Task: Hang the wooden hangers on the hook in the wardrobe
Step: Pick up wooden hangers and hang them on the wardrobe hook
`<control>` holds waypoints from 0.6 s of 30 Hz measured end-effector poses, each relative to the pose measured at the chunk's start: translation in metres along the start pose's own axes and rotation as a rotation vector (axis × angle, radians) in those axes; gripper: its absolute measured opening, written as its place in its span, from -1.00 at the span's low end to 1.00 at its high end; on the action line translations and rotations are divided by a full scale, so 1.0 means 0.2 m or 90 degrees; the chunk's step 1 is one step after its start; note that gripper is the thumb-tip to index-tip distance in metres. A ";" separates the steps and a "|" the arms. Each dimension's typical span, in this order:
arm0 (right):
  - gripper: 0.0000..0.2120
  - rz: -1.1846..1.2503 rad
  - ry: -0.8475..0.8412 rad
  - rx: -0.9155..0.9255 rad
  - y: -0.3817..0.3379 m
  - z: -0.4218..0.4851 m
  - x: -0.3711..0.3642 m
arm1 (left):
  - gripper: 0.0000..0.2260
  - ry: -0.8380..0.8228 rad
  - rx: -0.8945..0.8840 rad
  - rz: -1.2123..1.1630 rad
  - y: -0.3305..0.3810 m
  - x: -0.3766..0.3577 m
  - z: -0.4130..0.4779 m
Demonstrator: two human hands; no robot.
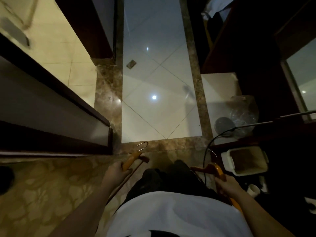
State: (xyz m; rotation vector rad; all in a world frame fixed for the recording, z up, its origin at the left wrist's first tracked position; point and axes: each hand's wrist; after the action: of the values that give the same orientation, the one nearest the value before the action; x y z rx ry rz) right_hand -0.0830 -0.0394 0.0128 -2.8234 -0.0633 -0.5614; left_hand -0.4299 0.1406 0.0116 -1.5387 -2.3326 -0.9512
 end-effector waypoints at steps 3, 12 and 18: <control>-0.82 0.002 0.015 -0.010 -0.12 0.05 0.07 | -0.89 -0.011 -0.040 -0.007 0.17 0.10 0.14; -0.75 -0.012 -0.030 0.031 -0.91 0.47 0.39 | -0.85 0.001 0.043 -0.101 0.59 0.40 0.54; -0.83 -0.030 -0.054 0.167 -1.71 0.64 0.67 | -0.90 0.068 0.074 -0.111 0.84 0.61 0.77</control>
State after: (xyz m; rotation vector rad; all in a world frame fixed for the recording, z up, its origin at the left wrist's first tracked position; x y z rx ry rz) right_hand 0.0566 0.3220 0.0346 -2.5947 -0.2054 -0.4098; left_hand -0.3077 0.3692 0.0185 -1.2271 -2.4292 -0.8942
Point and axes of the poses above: each hand's wrist, its own z-axis towards the middle knuckle, its own x-axis out of the back of the hand, y = z × x, and after that the axes turned 5 degrees about -y, right-handed
